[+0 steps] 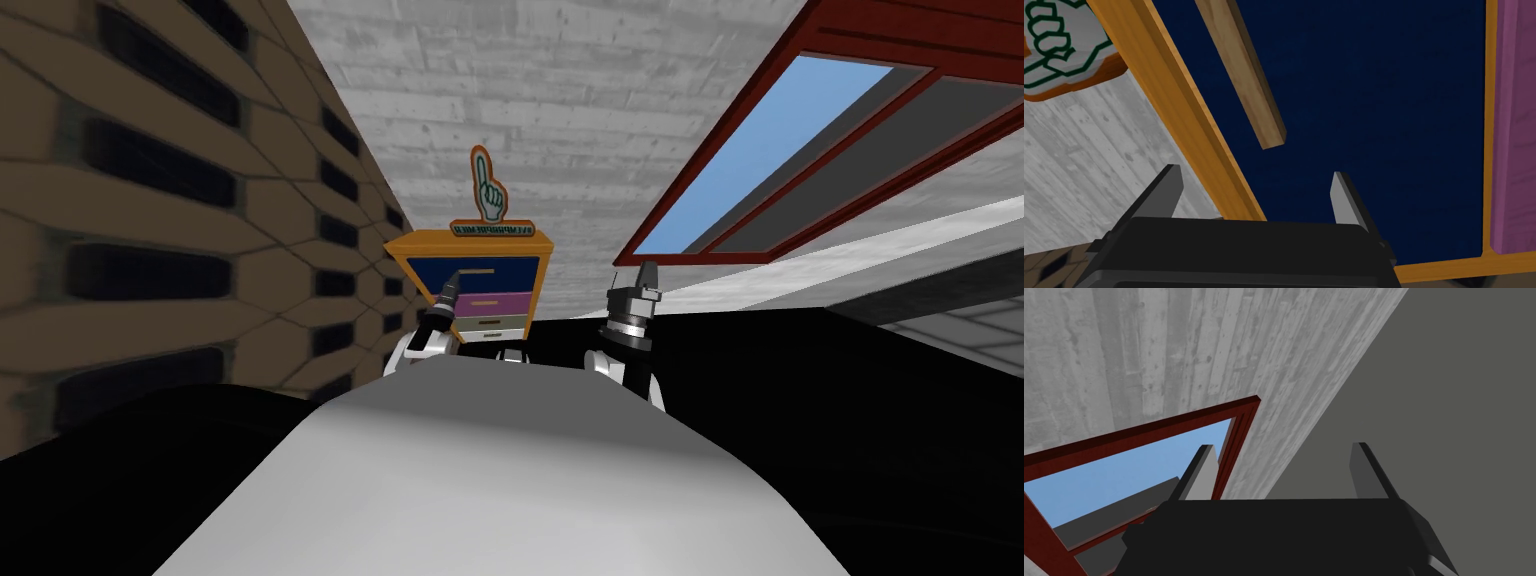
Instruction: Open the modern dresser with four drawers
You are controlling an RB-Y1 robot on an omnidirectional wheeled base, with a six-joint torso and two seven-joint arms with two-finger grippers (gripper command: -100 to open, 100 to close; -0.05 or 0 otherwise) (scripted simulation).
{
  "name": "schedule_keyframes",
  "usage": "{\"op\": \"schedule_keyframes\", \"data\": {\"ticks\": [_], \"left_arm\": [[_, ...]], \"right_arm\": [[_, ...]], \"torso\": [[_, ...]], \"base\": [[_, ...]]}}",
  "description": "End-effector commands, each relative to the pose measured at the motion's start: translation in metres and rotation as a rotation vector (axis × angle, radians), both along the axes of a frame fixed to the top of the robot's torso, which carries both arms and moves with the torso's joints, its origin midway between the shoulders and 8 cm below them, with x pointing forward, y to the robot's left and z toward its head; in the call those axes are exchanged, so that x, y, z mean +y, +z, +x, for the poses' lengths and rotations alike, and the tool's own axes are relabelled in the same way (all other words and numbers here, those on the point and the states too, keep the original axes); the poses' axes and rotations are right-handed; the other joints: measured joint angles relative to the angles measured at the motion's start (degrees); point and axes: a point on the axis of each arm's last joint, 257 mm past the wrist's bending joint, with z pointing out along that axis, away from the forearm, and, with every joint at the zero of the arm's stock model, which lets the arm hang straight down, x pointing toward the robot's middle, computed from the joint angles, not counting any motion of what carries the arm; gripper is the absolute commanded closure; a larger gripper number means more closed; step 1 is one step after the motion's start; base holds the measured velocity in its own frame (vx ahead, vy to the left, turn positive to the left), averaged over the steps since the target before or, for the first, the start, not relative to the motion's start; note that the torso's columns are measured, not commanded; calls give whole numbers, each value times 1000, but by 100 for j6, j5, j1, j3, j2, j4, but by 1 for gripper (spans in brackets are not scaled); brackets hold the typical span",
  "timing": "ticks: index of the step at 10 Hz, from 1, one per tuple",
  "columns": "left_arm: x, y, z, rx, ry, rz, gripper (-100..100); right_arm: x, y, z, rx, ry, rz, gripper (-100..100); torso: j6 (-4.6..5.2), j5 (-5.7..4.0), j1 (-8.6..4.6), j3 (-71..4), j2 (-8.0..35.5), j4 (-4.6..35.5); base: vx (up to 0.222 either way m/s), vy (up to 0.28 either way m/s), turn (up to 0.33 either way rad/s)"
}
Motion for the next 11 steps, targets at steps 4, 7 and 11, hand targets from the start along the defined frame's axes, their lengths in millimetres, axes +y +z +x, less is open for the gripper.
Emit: {"op": "schedule_keyframes", "data": {"ticks": [4, 7, 11], "left_arm": [[2, 5, -2, 11, 9, -1, -100], [0, 7, -7, 12, 5, -1, 100], [-4, 6, -11, 19, -3, -5, 100]], "right_arm": [[0, 0, 0, 0, 0, 0, 0], [0, 0, 0, 0, 0, 0, 0], [0, 0, 0, 0, 0, 0, 0]], "torso": [[1, -1, -2, 43, 63, 21], [-10, 11, 12, 54, 80, 6], [-8, -4, 13, 10, 14, 15]], "base": [[120, 15, -17], [-98, -11, 9], [-152, -28, 12]]}}
